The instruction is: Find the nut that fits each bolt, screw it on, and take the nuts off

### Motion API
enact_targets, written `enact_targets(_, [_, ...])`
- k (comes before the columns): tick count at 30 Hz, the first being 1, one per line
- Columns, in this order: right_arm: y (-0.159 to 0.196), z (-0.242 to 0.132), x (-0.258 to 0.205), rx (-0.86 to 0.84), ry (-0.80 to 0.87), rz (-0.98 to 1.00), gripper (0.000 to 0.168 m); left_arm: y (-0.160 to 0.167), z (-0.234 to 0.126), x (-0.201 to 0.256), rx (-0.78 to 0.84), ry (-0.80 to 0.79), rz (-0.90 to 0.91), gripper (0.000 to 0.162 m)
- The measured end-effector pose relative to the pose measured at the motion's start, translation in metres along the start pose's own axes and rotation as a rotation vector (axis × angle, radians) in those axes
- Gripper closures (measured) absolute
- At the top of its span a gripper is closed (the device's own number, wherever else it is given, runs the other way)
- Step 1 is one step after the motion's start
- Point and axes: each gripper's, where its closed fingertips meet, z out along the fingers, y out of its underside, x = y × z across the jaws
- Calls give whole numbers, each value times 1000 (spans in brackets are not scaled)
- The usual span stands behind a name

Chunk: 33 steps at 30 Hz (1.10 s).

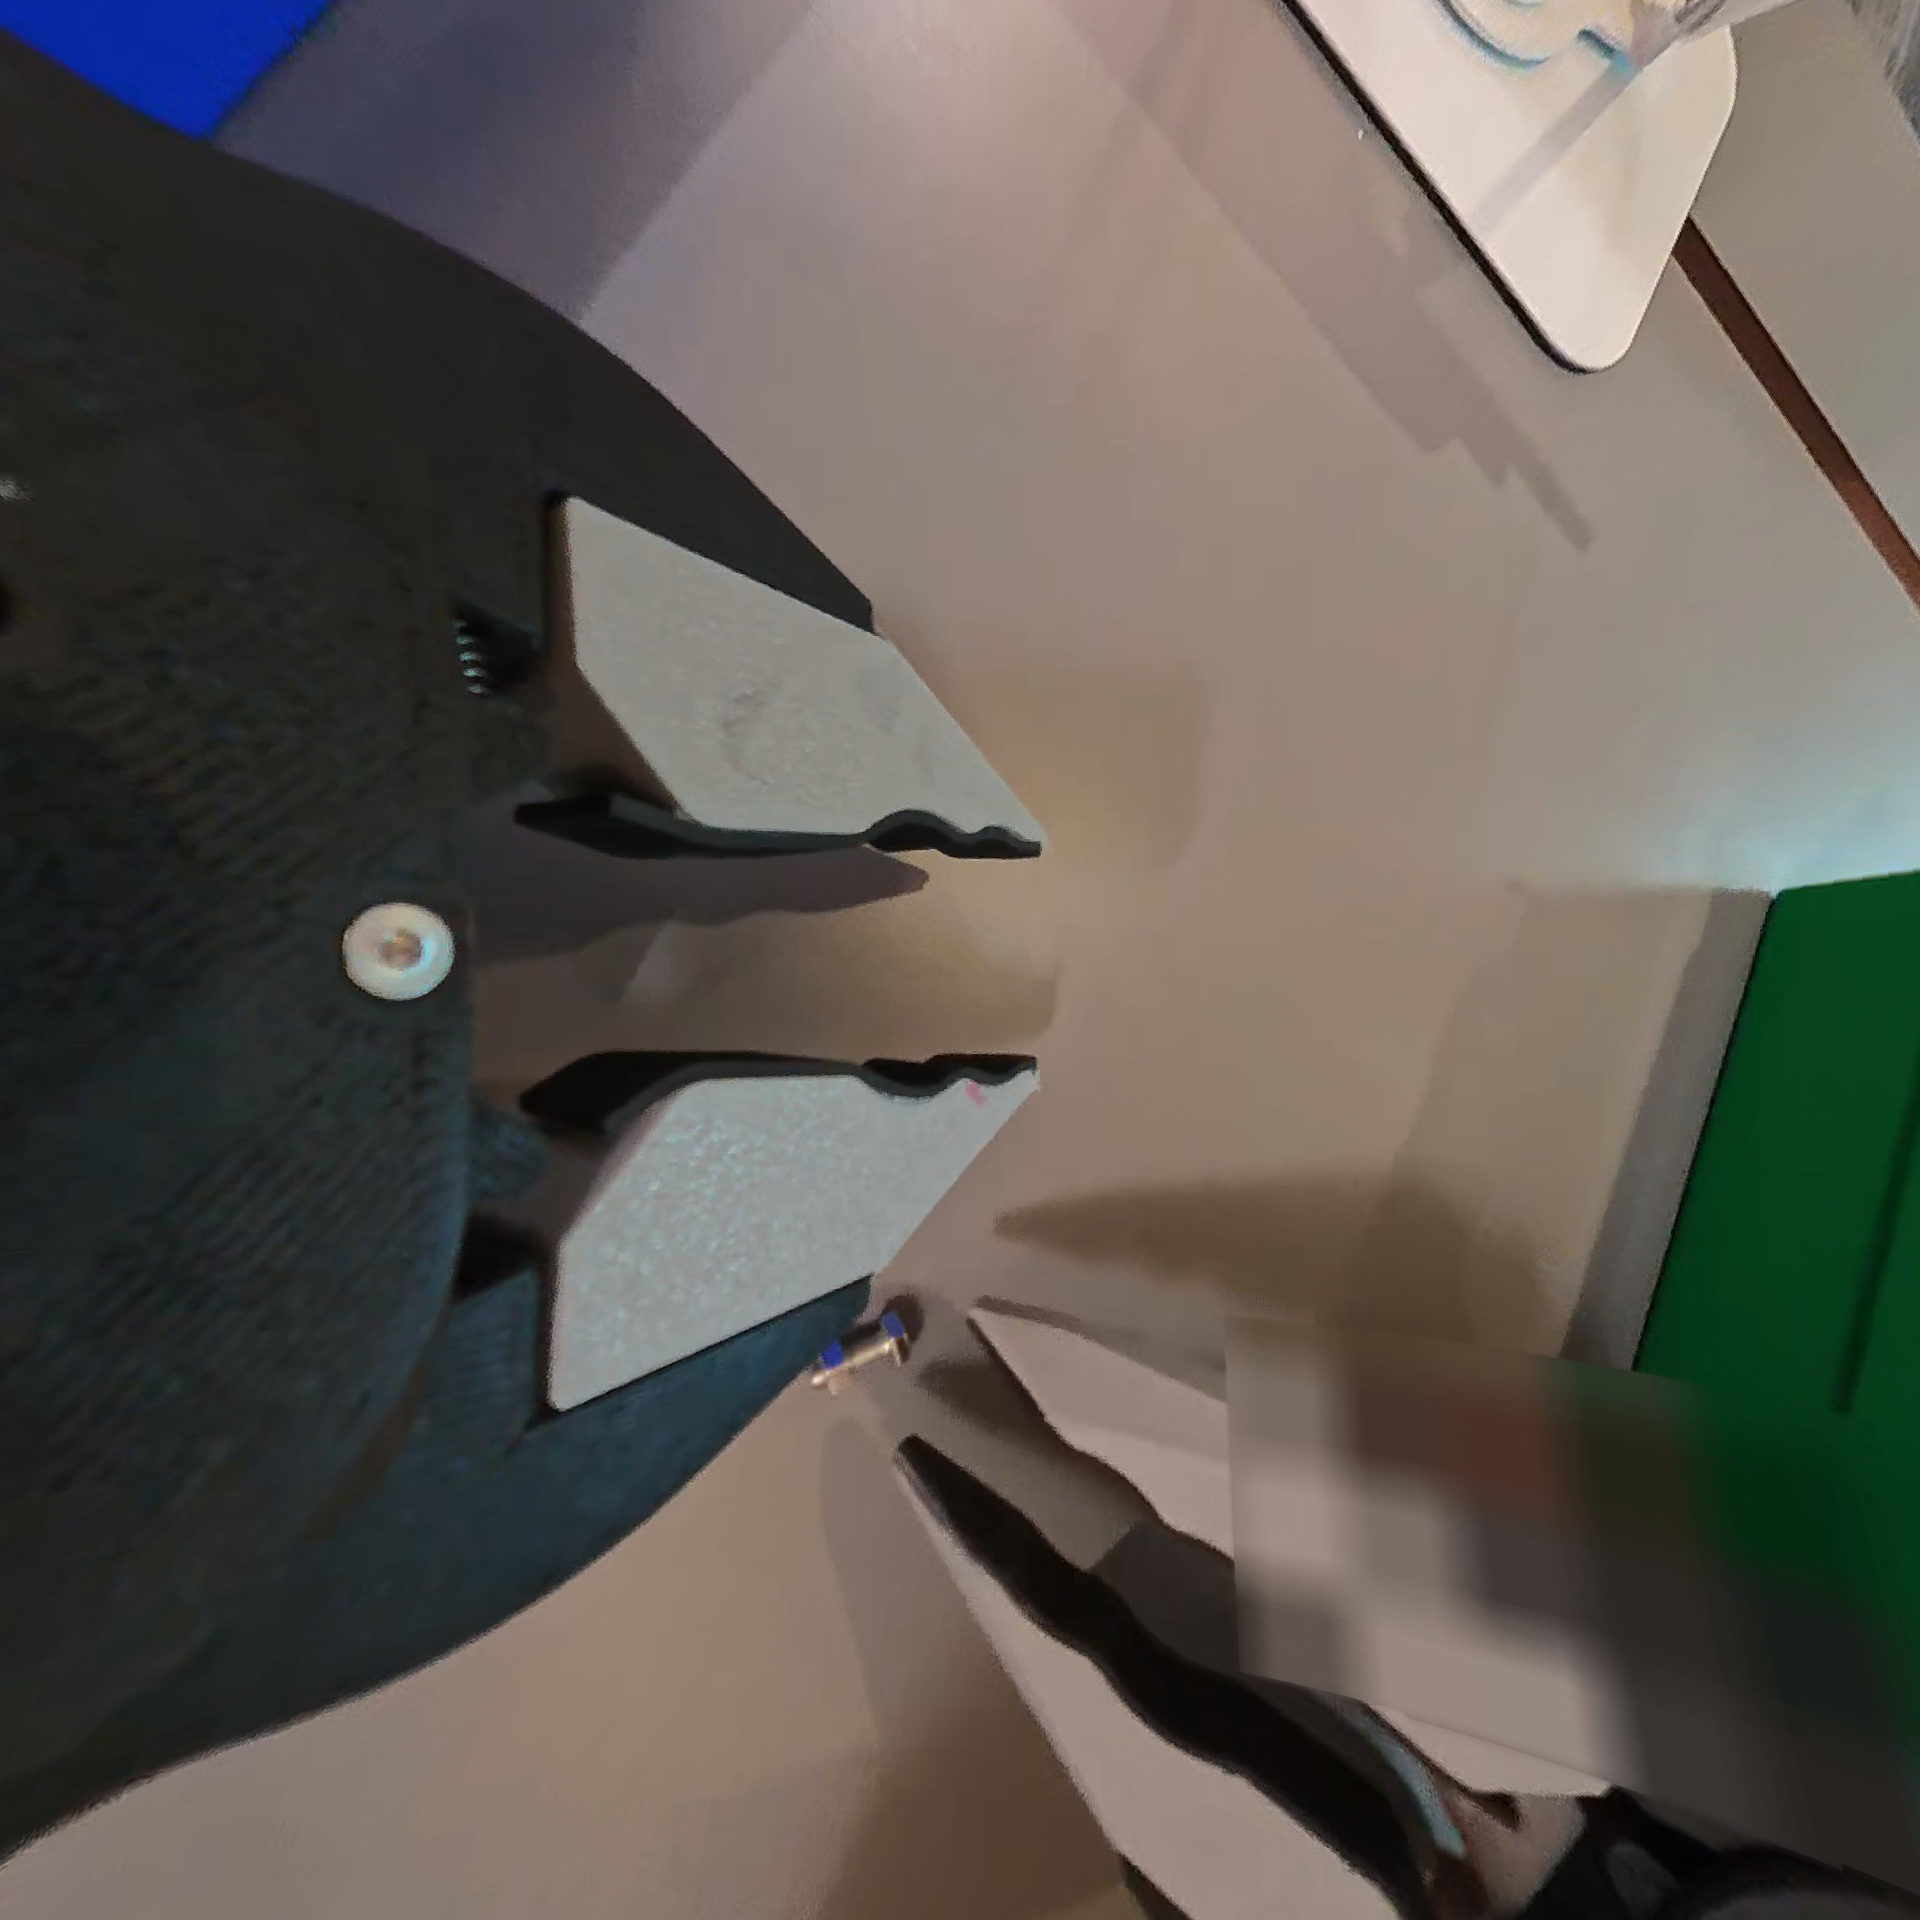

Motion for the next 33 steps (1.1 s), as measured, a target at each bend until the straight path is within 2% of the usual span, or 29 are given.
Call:
enact_targets(3, [-2, 9, -9, -37, -48, -45, 144, -1, -2, -3, 13, 4, -27, 126])
enact_targets(5, [5, 15, -7, -86, -23, -76, 149, -2, -2, -3, 22, 18, -47, 126])
enact_targets(6, [8, 17, -6, -92, -17, -67, 160, -1, -1, -2, 21, 24, -54, 126])
enact_targets(9, [5, 17, -12, -53, -70, 1, 161, 1, 0, -1, 10, 25, -45, 126])
enact_targets(12, [7, 15, -8, -52, -50, 72, 161, 2, 2, -1, 1, 16, -28, 127])
enact_targets(16, [-6, 2, 2, 72, -40, 229, 161, 1, 1, -1, 8, 19, -29, 127])
enact_targets(18, [-15, -12, 18, 167, 1, 320, 162, -4, -2, 0, 44, 27, -35, 133])
enact_targets(24, [-44, -55, 54, 495, 37, 550, 162, -42, -22, 24, 276, 189, -61, 136])
enact_targets(28, [-49, -58, 56, 530, 29, 574, 161, -62, -35, 43, 403, 293, -70, 132])
enact_targets(33, [-46, -61, 61, 531, 49, 598, 161, -69, -44, 51, 453, 339, -50, 135])
